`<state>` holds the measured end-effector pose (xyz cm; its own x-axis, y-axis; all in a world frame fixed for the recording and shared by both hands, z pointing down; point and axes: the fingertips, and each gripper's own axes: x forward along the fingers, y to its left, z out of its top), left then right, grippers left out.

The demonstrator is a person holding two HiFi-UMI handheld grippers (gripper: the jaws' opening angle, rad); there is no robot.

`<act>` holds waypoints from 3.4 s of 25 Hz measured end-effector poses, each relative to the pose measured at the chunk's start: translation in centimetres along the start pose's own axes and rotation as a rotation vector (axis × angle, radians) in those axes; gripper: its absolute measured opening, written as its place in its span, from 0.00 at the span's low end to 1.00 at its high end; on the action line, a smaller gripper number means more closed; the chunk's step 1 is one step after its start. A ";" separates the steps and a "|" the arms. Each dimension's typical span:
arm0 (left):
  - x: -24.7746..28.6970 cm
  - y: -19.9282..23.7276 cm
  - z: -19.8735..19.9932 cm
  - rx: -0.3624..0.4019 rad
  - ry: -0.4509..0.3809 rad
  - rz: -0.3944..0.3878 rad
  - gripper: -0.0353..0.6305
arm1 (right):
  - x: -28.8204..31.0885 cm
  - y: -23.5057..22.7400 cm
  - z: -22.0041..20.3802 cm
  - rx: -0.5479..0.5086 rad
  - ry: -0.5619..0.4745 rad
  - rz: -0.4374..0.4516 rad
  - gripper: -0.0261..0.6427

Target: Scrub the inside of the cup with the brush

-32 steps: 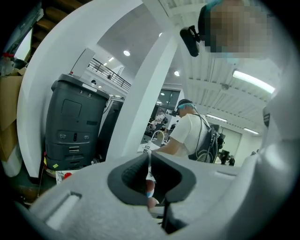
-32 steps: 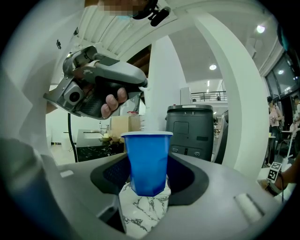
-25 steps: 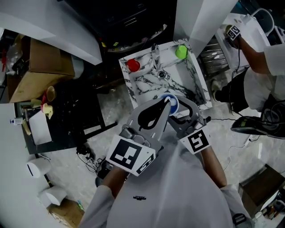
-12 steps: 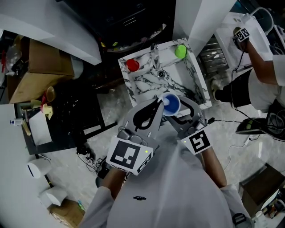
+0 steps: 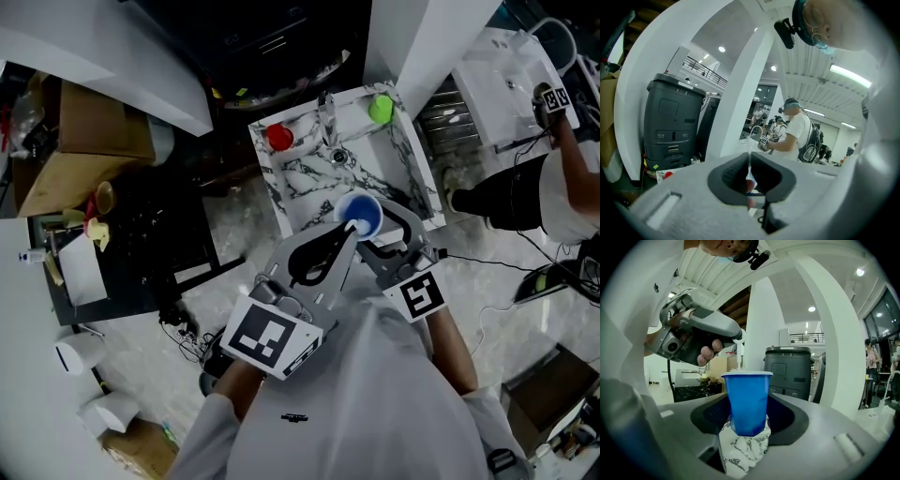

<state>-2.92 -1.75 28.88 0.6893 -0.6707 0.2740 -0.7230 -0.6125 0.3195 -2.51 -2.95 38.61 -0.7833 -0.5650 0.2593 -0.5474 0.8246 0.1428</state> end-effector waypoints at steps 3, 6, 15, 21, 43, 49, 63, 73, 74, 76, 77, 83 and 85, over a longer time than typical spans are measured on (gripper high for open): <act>0.8 -0.4 -0.4 -0.003 -0.001 -0.010 0.08 | 0.1 0.2 0.1 0.001 0.002 0.003 0.40; 1.2 -0.2 -0.7 -0.008 0.000 -0.007 0.08 | 0.0 0.7 0.4 0.009 0.003 0.009 0.40; 1.8 1.5 -0.3 0.005 -0.009 0.050 0.08 | -0.7 1.2 0.8 0.038 -0.001 0.006 0.40; 1.4 2.0 -0.5 0.050 0.023 0.080 0.08 | -1.0 0.1 1.5 0.093 -0.064 -0.042 0.40; 1.7 -0.6 0.1 0.059 0.019 0.005 0.08 | -1.0 1.7 1.1 0.030 -0.007 0.015 0.40; 1.1 0.3 -0.2 0.068 0.030 0.043 0.08 | -1.4 1.7 1.1 0.033 -0.015 0.007 0.40; -0.6 0.2 0.8 0.100 0.016 0.072 0.08 | -1.6 0.3 0.2 0.021 -0.010 -0.013 0.40; 0.3 -2.3 0.5 0.026 0.012 -0.047 0.08 | -1.2 0.6 -0.1 0.023 0.007 -0.010 0.40; 0.4 -2.3 0.7 0.023 0.006 -0.047 0.08 | -1.2 0.7 0.0 0.025 0.007 -0.007 0.40; 0.7 -2.1 1.0 0.019 -0.006 -0.043 0.08 | -1.2 1.0 0.0 0.031 0.006 -0.002 0.40; 0.8 -1.8 1.2 0.019 -0.011 -0.038 0.08 | -1.2 1.2 0.0 0.034 0.008 0.001 0.40; 1.1 -0.2 2.2 0.049 -0.033 0.023 0.08 | -1.3 1.7 0.4 0.038 0.004 0.009 0.40; 0.9 0.3 2.0 0.057 -0.025 0.041 0.08 | -1.3 1.7 0.4 0.039 0.002 0.007 0.40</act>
<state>-2.64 -3.37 27.39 0.6582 -0.7054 0.2629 -0.7525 -0.6066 0.2566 -2.50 -0.84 38.11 -0.7868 -0.5589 0.2619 -0.5529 0.8268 0.1035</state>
